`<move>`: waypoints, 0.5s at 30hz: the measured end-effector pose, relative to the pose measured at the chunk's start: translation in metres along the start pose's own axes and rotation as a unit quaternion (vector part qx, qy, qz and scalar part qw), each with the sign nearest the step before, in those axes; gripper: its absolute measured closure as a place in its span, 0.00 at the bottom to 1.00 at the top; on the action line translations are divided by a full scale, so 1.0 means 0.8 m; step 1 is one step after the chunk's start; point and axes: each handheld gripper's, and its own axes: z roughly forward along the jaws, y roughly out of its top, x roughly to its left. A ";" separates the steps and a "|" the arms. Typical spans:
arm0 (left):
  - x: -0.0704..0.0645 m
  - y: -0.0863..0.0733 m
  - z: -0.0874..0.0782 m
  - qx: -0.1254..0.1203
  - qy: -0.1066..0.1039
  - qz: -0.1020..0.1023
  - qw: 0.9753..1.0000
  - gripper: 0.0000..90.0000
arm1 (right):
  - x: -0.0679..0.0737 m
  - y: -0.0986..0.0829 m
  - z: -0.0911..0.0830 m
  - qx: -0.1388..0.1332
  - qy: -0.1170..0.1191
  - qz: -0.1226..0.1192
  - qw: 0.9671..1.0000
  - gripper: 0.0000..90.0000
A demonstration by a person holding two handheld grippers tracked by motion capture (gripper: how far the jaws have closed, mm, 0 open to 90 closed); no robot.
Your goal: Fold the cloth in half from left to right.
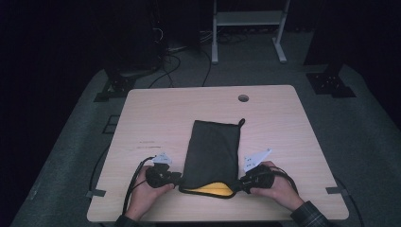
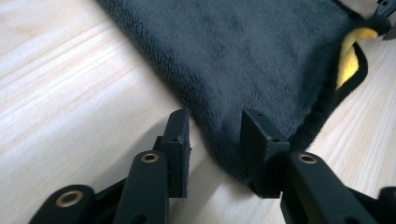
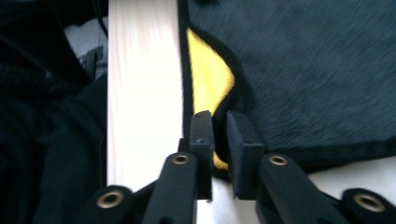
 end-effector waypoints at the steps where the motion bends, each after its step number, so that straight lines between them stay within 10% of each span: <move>1: -0.002 -0.002 -0.002 0.000 0.000 0.002 1.000 0.65 | 0.001 -0.002 0.000 0.005 0.000 -0.001 1.000 0.85; 9: -0.018 -0.015 -0.011 0.011 0.012 0.021 1.000 0.54 | 0.014 -0.016 0.005 0.037 0.003 -0.017 0.999 0.81; 15: -0.017 -0.008 -0.017 -0.018 0.022 0.032 0.999 0.50 | 0.009 -0.010 -0.001 -0.002 -0.014 -0.009 1.000 0.69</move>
